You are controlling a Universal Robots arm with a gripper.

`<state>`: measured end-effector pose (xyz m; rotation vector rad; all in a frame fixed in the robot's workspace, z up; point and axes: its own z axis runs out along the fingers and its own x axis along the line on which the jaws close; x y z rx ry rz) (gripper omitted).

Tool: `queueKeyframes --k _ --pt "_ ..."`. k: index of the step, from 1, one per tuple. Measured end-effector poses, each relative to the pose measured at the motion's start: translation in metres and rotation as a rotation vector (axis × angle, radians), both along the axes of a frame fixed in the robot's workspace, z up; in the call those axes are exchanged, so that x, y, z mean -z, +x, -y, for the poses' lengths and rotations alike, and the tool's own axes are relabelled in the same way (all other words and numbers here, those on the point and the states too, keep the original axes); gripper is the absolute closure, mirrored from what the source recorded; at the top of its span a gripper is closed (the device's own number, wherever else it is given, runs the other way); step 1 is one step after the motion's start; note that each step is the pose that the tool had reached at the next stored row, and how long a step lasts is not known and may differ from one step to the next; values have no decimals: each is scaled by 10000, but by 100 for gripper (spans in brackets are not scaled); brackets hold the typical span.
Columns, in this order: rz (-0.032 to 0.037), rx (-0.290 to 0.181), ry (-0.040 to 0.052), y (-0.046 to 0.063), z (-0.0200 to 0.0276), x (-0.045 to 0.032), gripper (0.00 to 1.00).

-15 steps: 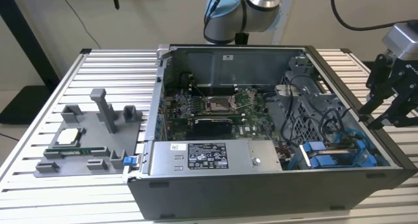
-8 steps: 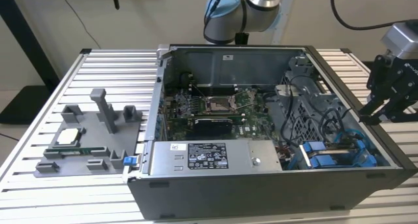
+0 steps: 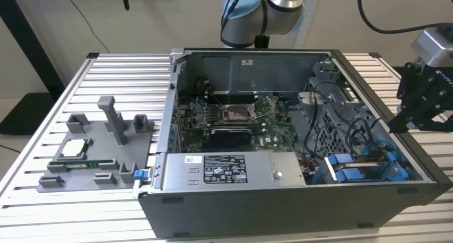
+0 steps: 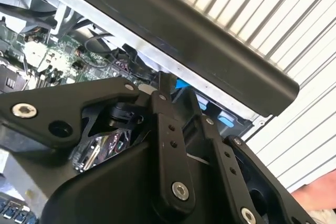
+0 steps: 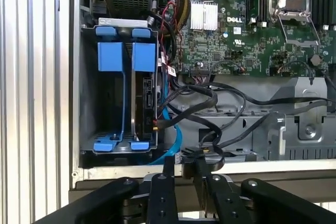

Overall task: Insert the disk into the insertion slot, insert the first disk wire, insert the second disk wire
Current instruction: 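Insert the second disk wire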

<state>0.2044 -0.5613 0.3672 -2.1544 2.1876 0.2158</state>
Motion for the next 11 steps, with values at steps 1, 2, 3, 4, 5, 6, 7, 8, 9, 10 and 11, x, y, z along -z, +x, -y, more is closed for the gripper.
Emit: queueKeyframes --k 1,2,3,4,5,6,7,8,9,10,11 --pt "0 0 15 0 0 0 0" --pt "0 0 16 0 -1 0 0" --pt "0 0 18 0 -1 0 0" --pt "0 0 19 -1 -1 1 0" --pt "0 1 20 -1 0 4 0" --pt "2 5 28 0 0 8 0" --pt "3 11 36 0 0 10 0" --pt "5 16 47 -1 0 11 0" --pt "6 18 60 -1 0 13 0" --pt "8 20 69 -1 0 12 100" --pt "9 21 80 -1 0 13 100"
